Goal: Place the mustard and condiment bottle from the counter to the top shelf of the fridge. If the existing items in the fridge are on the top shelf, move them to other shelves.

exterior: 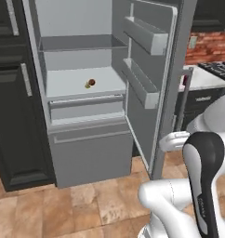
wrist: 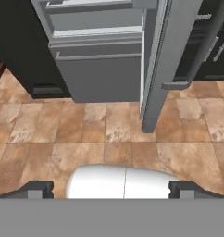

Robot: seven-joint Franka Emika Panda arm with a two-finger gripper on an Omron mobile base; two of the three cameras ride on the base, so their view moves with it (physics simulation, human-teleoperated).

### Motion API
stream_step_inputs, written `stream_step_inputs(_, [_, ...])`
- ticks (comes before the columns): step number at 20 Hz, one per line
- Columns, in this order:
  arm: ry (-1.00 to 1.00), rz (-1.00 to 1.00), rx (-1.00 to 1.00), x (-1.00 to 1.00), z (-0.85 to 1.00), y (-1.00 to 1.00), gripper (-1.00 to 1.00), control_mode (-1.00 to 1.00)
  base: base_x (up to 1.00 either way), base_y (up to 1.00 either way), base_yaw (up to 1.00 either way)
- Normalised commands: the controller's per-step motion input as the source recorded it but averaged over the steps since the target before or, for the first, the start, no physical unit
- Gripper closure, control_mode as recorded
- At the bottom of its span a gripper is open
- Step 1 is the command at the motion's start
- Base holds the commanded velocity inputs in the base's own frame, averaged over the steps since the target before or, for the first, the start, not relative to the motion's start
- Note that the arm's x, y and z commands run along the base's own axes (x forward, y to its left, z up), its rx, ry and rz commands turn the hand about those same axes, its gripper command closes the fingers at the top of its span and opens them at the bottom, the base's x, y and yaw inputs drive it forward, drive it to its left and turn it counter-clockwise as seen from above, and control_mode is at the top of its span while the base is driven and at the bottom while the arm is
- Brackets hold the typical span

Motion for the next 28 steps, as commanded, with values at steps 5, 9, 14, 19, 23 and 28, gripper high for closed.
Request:
stream_step_inputs(5, [0.00,0.00,0.00,0.00,0.00,0.00,-1.00,1.00,-0.22,-1.00,-0.24])
stream_step_inputs(9, [0.00,0.00,0.00,0.00,0.00,0.00,-1.00,1.00,0.43,-1.00,-0.16])
stream_step_inputs(14, [0.00,0.00,0.00,0.00,0.00,0.00,-1.00,1.00,0.94,-0.85,-0.01])
stream_step_inputs(19, [0.00,0.00,0.00,0.00,0.00,0.00,-1.00,1.00,1.00,-0.58,0.04])
stream_step_inputs(23, [0.00,0.00,0.00,0.00,0.00,0.00,-1.00,1.00,0.93,-0.58,0.04])
stream_step_inputs(28, [0.00,0.00,0.00,0.00,0.00,0.00,-1.00,1.00,0.66,-0.42,0.02])
